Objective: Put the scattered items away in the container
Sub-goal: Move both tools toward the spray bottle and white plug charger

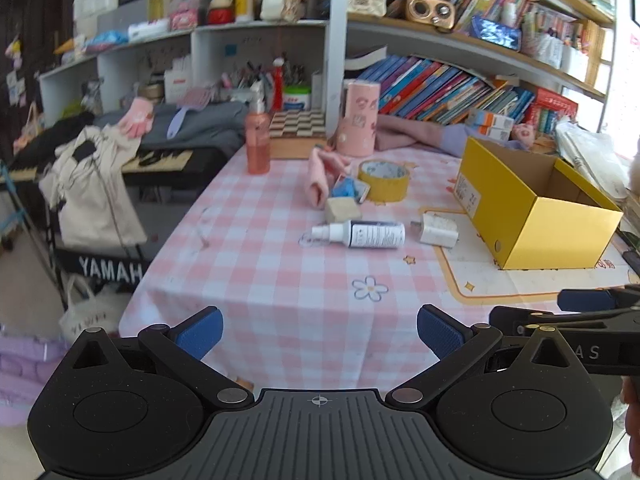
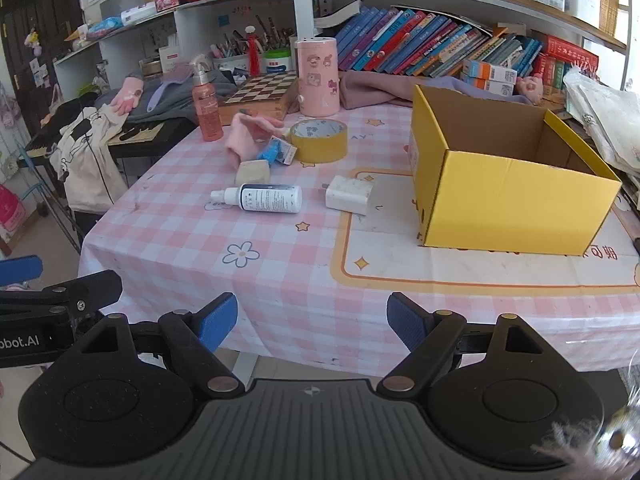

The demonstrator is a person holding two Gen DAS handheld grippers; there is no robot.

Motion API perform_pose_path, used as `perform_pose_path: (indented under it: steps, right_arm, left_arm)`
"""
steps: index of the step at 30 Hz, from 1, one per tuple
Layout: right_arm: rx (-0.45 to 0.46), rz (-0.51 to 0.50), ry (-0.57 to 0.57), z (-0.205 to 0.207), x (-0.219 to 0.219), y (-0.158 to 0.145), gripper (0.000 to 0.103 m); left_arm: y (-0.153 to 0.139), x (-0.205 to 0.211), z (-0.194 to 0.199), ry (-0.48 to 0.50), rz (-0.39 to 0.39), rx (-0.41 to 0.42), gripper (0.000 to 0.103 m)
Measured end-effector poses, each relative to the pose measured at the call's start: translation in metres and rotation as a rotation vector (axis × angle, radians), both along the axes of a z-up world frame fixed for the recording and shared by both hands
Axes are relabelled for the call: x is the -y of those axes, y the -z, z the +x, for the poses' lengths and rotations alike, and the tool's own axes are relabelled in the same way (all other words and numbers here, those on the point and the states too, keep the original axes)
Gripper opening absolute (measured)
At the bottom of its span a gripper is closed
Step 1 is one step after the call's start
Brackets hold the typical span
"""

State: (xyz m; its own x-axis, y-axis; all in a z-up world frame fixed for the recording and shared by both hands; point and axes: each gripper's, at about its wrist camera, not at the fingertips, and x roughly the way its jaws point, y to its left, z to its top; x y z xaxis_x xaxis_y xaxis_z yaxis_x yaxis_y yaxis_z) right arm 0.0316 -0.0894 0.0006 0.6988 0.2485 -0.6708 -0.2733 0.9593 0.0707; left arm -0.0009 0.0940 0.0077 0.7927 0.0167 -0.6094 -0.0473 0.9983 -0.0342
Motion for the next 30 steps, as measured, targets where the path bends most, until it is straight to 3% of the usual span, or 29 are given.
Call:
perform_pose_path:
  steps: [8,13,18,26,30]
  right_arm:
    - [-0.003,-0.02,-0.061,0.026,-0.011,0.009,0.081]
    - [-0.011,-0.032,-0.106,0.05,-0.019,0.014,0.069]
    - [-0.019,-0.052,-0.151,0.076,-0.03,0.019,0.066]
    - [-0.015,-0.073,-0.212,0.116,-0.046,0.025,0.066]
    - [0.008,-0.134,-0.16,0.136,-0.047,0.028,0.064]
  left_arm:
    - [0.007,-0.014,0.021,-0.074,-0.033,-0.014,0.103]
    - [0.008,-0.025,0.049,-0.124,-0.028,-0.046,0.103]
    - [0.015,-0.029,0.083,-0.154,0.008,-0.093,0.103]
    - [0.019,-0.031,0.131,-0.121,0.007,-0.118,0.103]
    - [0.024,-0.03,0.149,-0.092,-0.009,-0.138,0.102]
